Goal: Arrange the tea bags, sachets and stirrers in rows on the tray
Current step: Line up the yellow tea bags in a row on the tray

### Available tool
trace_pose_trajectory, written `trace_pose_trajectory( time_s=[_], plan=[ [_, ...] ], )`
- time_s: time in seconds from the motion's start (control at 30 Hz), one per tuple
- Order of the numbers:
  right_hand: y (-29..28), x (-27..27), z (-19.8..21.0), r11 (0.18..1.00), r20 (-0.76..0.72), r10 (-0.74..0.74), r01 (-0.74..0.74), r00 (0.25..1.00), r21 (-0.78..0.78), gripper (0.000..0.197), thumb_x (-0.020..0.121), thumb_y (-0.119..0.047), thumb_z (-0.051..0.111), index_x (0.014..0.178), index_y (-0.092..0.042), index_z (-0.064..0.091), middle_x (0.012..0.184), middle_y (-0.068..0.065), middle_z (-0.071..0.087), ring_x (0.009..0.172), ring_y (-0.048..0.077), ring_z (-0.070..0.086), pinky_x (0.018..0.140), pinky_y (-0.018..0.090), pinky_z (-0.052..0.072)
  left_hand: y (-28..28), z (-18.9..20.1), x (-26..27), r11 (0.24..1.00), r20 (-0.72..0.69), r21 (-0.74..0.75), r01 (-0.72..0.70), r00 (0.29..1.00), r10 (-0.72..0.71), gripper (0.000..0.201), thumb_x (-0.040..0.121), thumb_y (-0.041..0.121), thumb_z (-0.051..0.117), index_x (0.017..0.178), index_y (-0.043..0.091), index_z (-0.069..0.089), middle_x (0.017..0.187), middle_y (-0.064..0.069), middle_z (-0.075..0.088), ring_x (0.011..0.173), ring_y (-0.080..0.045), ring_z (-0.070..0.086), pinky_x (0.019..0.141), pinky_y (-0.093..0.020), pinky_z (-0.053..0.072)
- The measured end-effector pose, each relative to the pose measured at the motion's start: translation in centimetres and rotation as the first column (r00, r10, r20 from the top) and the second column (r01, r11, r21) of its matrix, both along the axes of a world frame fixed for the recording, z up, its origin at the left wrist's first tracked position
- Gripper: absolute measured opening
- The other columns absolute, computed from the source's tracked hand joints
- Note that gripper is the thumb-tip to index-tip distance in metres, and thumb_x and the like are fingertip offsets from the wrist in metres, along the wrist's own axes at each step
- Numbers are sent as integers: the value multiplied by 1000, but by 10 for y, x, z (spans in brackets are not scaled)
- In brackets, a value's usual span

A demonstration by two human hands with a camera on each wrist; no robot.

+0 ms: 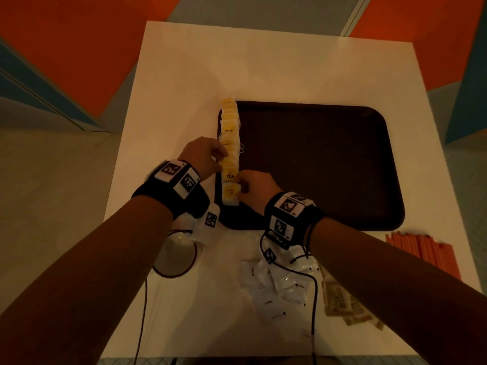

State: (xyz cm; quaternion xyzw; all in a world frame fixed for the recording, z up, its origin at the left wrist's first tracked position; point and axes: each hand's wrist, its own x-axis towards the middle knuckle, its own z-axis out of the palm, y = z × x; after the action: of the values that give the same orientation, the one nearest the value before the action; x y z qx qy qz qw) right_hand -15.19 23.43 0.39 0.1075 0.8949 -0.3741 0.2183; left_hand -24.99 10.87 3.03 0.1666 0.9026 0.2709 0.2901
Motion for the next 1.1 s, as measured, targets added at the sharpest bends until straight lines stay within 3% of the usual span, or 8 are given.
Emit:
trace_pose_trajectory(
  time_s=[0.1,0.23,0.43,0.6,0.73,0.83,0.97,1.1],
  plan=[
    [6,7,-6,990,43,-127,129,991,-51,26,77,-17,72,98,-10,56,91,4,57,80,19,57,74,32,53,-11,2,12,997,18,-80,-7,1000,8,32,70,12,77,100,9,65,104,-8,67,95,-23,61,85,-32,48],
    [5,16,-13,991,93,-92,100,991,-84,16,79,-13,69,91,-11,58,92,6,62,88,25,63,81,39,55,-15,-7,32,986,69,-153,71,996,-61,30,70,18,77,94,12,61,102,-5,64,90,-18,56,76,-28,42],
    [0,14,-14,997,27,-48,49,998,-66,14,87,-14,59,100,-10,60,105,8,63,95,21,59,79,26,44,-7,-15,41,969,17,-190,159,987,-159,16,85,19,60,97,9,58,108,-11,61,97,-26,57,74,-27,40],
    [5,12,-14,996,70,-70,74,995,-52,13,83,-19,64,93,-12,61,93,3,60,83,14,54,67,21,41,-11,-12,35,962,68,-184,201,979,-192,25,75,18,71,96,10,60,103,-6,60,96,-23,57,79,-30,44],
    [6,5,-14,980,-50,-182,177,982,-93,22,81,-16,67,102,-15,61,108,6,58,93,19,58,83,31,51,-18,-8,23,990,-6,-132,44,999,-46,29,68,19,78,86,15,57,92,0,56,86,-18,52,73,-26,36],
    [0,4,-13,972,-57,-187,176,981,-156,38,82,-8,64,119,-15,58,123,9,51,100,25,59,88,39,53,-17,-12,17,998,13,-66,1,1000,0,39,68,15,78,103,11,61,106,-3,62,93,-19,57,78,-24,38],
    [-1,11,-14,992,-60,-82,75,995,-100,39,85,-3,58,123,-11,57,129,9,50,111,24,55,97,30,46,-14,-17,14,994,9,-76,75,997,-74,41,75,14,73,114,15,63,118,-4,63,103,-21,60,87,-25,40],
    [4,17,-13,994,-51,-48,43,998,-100,35,85,-2,57,120,-10,59,127,8,51,109,22,56,93,24,45,-12,-14,12,994,17,-47,102,995,-102,19,82,13,66,100,13,70,102,-7,69,84,-20,64,81,-28,50]
  ],
)
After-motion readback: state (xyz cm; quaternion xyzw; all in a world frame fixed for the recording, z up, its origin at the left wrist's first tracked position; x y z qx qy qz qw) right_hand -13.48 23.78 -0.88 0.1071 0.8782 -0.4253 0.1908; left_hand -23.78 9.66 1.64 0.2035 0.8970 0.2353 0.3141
